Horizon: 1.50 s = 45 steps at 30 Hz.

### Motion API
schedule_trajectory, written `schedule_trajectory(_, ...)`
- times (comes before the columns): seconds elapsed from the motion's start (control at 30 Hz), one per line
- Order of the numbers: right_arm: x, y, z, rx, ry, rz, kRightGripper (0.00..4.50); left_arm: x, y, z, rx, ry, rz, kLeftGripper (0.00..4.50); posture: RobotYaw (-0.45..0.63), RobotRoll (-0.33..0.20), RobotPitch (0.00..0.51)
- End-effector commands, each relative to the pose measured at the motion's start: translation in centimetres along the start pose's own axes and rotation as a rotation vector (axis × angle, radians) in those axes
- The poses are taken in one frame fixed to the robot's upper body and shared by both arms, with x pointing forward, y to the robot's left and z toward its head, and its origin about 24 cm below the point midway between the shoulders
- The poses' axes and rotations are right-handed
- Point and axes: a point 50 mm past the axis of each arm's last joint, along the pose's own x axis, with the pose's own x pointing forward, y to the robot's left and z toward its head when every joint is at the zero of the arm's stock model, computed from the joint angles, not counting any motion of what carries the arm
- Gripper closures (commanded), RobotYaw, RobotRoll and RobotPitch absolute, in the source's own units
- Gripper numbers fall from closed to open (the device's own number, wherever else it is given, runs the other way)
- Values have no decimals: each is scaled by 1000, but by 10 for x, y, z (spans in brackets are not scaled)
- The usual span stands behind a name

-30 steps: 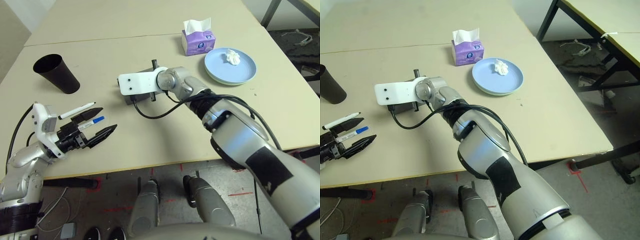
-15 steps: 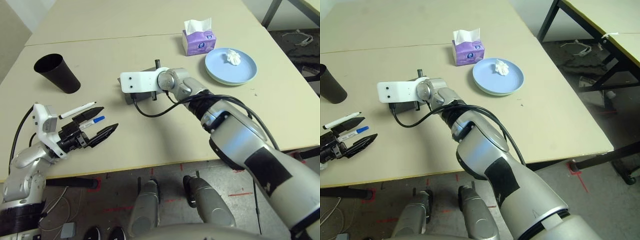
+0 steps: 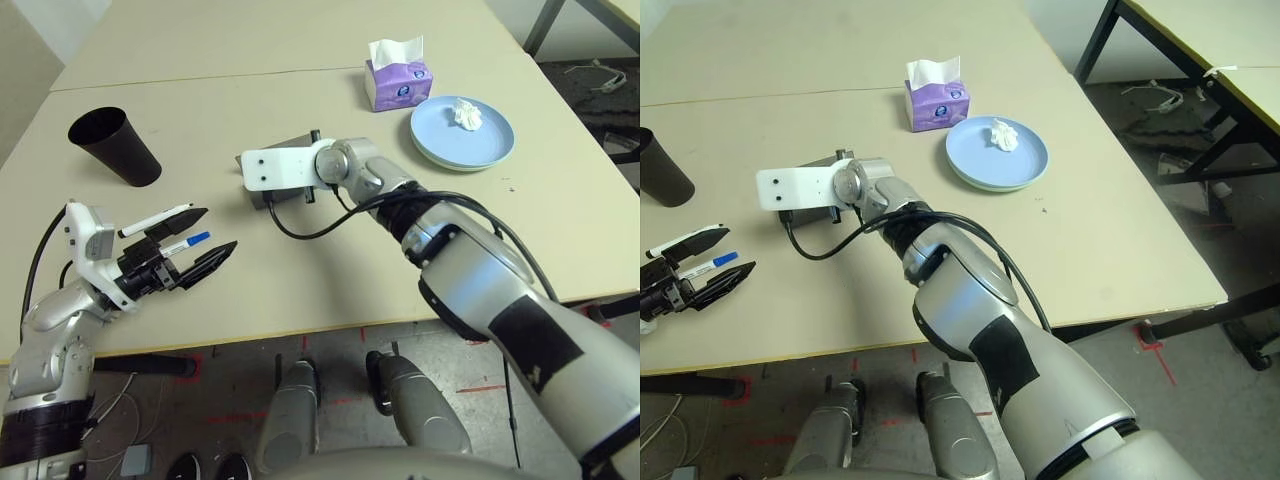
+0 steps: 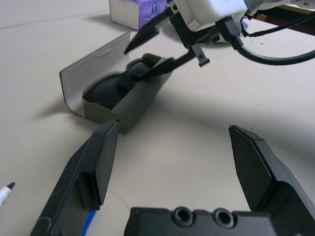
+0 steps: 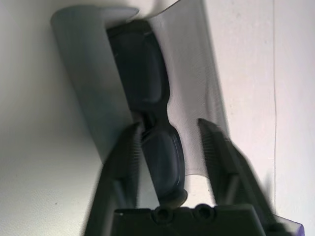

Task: Organize and tidy the items on the table.

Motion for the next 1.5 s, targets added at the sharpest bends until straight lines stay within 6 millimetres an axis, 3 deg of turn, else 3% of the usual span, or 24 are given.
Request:
schedule_trajectory(0.03,5,10,6,15,-25,43,1017,-2,0,-5,-7,17,0,0,-101,0,211)
schedule_trajectory(0.13,4,7,5,25,-30,31,40,-1,1,-7,-8,19,-1,0,-106,0,210)
schedule_trajectory(0.3,-5,-8,3,96,-73,-1,40,-1,2,-10,-12,21,4,0,-114,0,205)
schedule_trajectory(0.4,-18,-23,4,273,-181,30,40,-1,3,-12,-15,17,14,0,-115,0,204)
schedule_trajectory(0.53,-56,-46,0,553,-392,99,40,-1,2,-12,-15,14,20,0,-112,0,209)
schedule_trajectory(0.63,-89,-47,-9,643,-525,156,40,-2,2,-12,-14,15,22,0,-113,0,214)
schedule_trajectory(0.73,-126,-26,-29,691,-638,251,40,-4,3,-11,-12,20,22,0,-113,0,215)
schedule_trajectory(0.9,-156,18,-77,821,-697,219,40,-6,4,-9,-10,30,11,0,-123,0,224)
schedule_trajectory(1.07,-173,70,-134,835,-678,155,40,-7,7,-7,-6,42,6,0,-130,0,227)
schedule_trajectory(1.23,-182,112,-164,678,-705,140,40,-10,9,-6,-1,49,21,0,-123,0,228)
schedule_trajectory(1.33,-180,120,-168,661,-757,80,40,-13,10,-6,1,47,43,0,-118,0,229)
schedule_trajectory(1.5,-174,113,-184,755,-750,-156,40,-16,11,-7,11,60,117,0,-101,0,226)
